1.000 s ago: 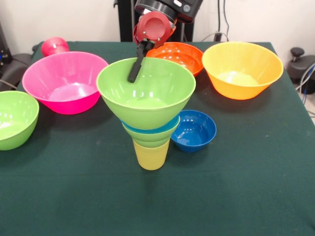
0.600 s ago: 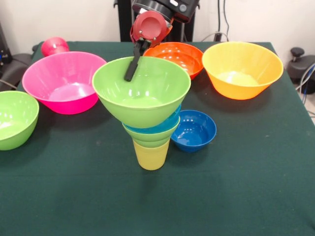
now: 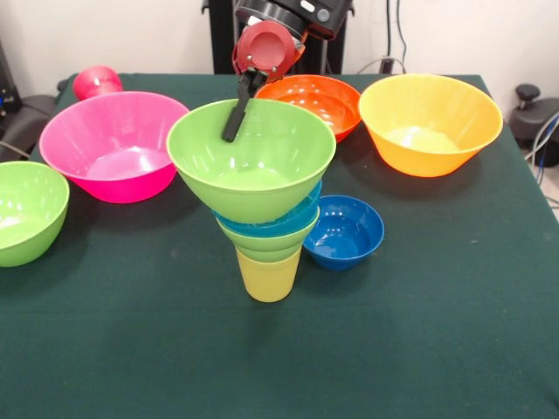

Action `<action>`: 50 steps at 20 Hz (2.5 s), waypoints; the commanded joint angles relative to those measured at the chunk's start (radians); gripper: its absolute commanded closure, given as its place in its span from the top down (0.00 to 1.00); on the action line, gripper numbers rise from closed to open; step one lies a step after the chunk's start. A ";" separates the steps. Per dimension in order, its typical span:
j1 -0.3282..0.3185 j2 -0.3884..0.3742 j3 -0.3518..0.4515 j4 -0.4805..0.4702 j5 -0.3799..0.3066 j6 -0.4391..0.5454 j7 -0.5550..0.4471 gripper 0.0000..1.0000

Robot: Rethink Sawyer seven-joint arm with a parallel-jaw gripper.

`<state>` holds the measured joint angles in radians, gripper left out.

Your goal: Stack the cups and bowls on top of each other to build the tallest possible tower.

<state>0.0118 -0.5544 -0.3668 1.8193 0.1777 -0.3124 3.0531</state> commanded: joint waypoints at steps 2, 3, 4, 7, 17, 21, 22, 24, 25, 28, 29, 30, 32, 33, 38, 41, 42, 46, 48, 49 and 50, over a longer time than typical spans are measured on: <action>0.022 0.007 0.090 0.013 -0.005 -0.007 0.067 0.00; 0.028 0.010 0.086 0.011 0.003 -0.004 0.067 0.00; 0.029 0.010 0.086 0.010 0.005 -0.003 0.067 0.00; 0.034 0.015 0.082 0.007 0.010 -0.005 0.067 0.00; 0.032 0.017 0.083 0.007 0.005 -0.016 0.070 0.00; 0.030 0.020 0.082 0.007 0.001 -0.022 0.069 0.00; 0.030 0.020 0.082 0.008 -0.001 -0.024 0.069 0.00; 0.027 0.020 0.084 0.009 -0.007 -0.029 0.068 0.00; 0.025 0.020 0.085 0.009 -0.011 -0.031 0.067 0.00; 0.025 0.024 0.085 0.009 -0.014 -0.039 0.068 0.00; 0.028 0.027 0.083 0.010 -0.011 -0.044 0.069 0.00; 0.030 0.028 0.081 0.009 -0.010 -0.045 0.068 0.00; 0.028 0.027 0.083 0.010 -0.012 -0.044 0.069 0.00; 0.028 0.027 0.083 0.010 -0.011 -0.042 0.069 0.00; 0.022 0.024 0.090 0.011 -0.017 -0.037 0.067 0.00; 0.020 0.027 0.093 0.011 -0.022 -0.048 0.070 0.00; 0.019 0.028 0.094 0.012 -0.023 -0.051 0.071 0.00; 0.022 0.031 0.094 0.013 -0.020 -0.055 0.073 0.00; 0.023 0.032 0.093 0.011 -0.019 -0.055 0.071 0.00; 0.024 0.032 0.093 0.010 -0.018 -0.055 0.070 0.00; 0.024 0.032 0.093 0.010 -0.017 -0.055 0.069 0.00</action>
<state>0.0266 -0.5509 -0.3666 1.8243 0.1777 -0.3316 3.0531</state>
